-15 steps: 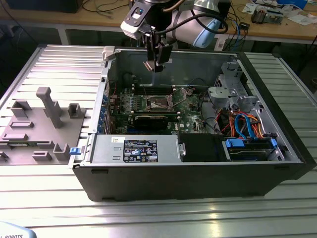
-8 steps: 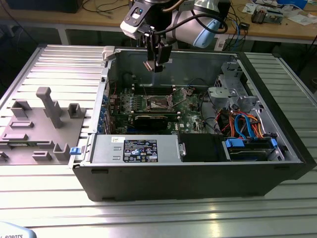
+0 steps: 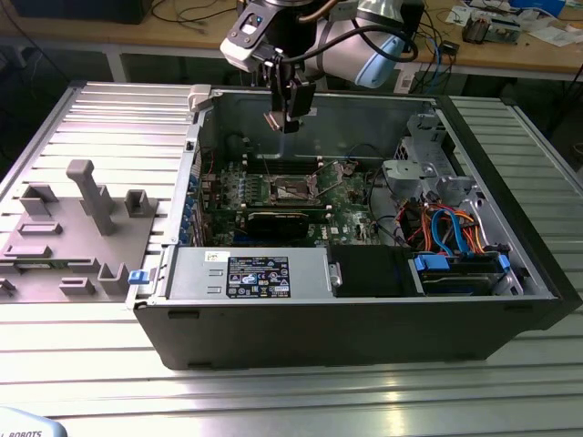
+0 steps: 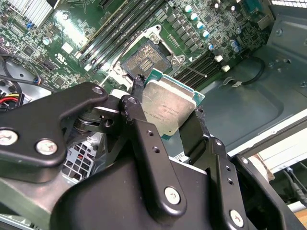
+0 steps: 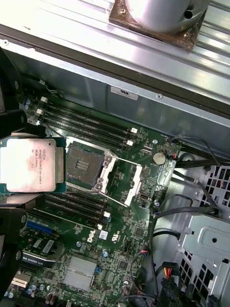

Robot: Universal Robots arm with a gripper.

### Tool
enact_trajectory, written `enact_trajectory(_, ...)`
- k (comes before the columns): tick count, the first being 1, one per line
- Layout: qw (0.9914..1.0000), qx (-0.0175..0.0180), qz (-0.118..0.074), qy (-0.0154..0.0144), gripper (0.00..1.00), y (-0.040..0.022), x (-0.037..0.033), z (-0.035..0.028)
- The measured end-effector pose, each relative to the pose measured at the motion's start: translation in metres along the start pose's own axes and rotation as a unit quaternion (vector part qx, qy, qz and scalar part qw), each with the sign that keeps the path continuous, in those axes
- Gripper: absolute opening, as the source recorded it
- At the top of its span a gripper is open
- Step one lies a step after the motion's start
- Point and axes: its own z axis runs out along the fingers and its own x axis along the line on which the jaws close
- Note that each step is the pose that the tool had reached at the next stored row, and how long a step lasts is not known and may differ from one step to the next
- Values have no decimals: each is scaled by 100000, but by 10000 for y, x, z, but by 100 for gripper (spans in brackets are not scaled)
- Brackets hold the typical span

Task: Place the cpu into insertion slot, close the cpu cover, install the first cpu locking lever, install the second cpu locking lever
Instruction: 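Place the cpu into insertion slot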

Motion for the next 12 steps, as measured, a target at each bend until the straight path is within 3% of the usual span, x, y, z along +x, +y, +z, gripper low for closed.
enact_trajectory(12,99995,-17,1047,-38,55,0,0,2)
